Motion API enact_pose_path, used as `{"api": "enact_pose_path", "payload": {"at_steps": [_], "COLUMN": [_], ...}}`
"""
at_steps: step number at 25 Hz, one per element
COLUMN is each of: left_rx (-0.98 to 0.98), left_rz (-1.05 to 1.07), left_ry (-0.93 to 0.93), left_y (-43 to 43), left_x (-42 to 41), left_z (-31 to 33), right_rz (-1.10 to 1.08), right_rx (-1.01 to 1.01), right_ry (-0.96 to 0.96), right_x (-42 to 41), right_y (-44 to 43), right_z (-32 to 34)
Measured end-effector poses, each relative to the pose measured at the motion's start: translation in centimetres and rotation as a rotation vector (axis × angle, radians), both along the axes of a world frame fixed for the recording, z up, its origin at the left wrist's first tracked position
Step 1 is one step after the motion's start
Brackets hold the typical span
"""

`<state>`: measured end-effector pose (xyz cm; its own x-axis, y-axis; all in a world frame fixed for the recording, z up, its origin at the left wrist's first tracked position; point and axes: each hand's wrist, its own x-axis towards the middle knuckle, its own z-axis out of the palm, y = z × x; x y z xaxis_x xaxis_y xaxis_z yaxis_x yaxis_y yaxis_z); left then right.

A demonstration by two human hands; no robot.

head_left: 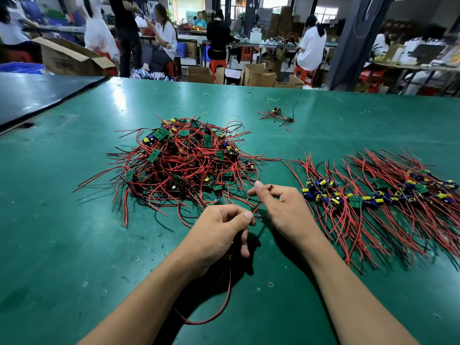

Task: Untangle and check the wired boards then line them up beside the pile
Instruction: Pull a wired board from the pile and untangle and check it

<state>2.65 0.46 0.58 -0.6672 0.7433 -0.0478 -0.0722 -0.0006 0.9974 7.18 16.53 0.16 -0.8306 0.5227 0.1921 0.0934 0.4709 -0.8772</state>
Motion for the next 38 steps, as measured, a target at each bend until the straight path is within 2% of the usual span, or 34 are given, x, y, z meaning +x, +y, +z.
{"api": "enact_pose_path", "payload": {"at_steps": [2, 4, 5, 8, 9, 12, 16, 19, 22, 25, 27, 29, 30, 31, 36, 38], "left_rx": [-0.011, -0.020, -0.020, -0.007, -0.001, 0.011, 0.020, 0.052, 0.177, 0.289, 0.357, 0.441, 0.468, 0.475, 0.479, 0.465], "left_rz": [-0.004, -0.008, -0.011, -0.033, -0.048, -0.089, -0.080, 0.001, 0.121, 0.235, 0.288, 0.329, 0.352, 0.378, 0.430, 0.412], "left_ry": [0.005, 0.004, -0.011, -0.082, -0.105, -0.180, -0.232, -0.187, -0.201, -0.212, -0.215, -0.255, -0.278, -0.294, -0.359, -0.390], "left_y": [0.0, -0.1, 0.0, -0.2, -0.2, -0.5, -0.6, -0.5, -0.5, -0.5, -0.5, -0.5, -0.5, -0.5, -0.8, -1.0], "left_x": [0.1, 0.1, 0.2, 0.3, 0.3, 0.1, -0.1, -0.2, -0.6, -0.9, -1.1, -1.4, -1.5, -1.6, -2.2, -2.2], "left_z": [0.1, 0.3, 0.4, 0.6, 0.6, 0.8, 0.8, 1.0, 1.6, 2.0, 2.2, 2.5, 2.6, 2.7, 2.8, 2.8], "right_rz": [-0.034, -0.051, -0.054, 0.012, 0.046, 0.056, 0.055, 0.136, 0.171, 0.297, 0.369, 0.356, 0.351, 0.351, 0.274, 0.259], "right_rx": [0.042, -0.034, -0.165, -0.780, -0.929, -1.088, -1.041, -0.994, -0.853, -0.701, -0.438, -0.102, -0.007, 0.024, -0.085, -0.266], "right_ry": [0.018, 0.020, 0.026, 0.046, 0.046, 0.083, 0.100, 0.022, -0.075, -0.088, -0.085, -0.085, -0.080, -0.063, 0.152, 0.231], "right_x": [0.0, -0.2, -0.3, -0.3, -0.3, 0.1, 0.3, 0.2, 0.4, 0.9, 1.0, 0.8, 0.7, 0.7, 0.7, 0.5], "right_y": [0.3, 0.2, 0.1, -0.1, 0.1, 0.6, 0.5, 0.2, -0.4, -1.4, -2.0, -2.5, -2.8, -3.2, -4.5, -4.5], "right_z": [-0.2, -0.2, -0.1, 0.6, 0.9, 1.5, 1.8, 1.8, 1.4, 0.4, 0.2, 0.4, 0.4, 0.4, 0.8, 1.4]}}
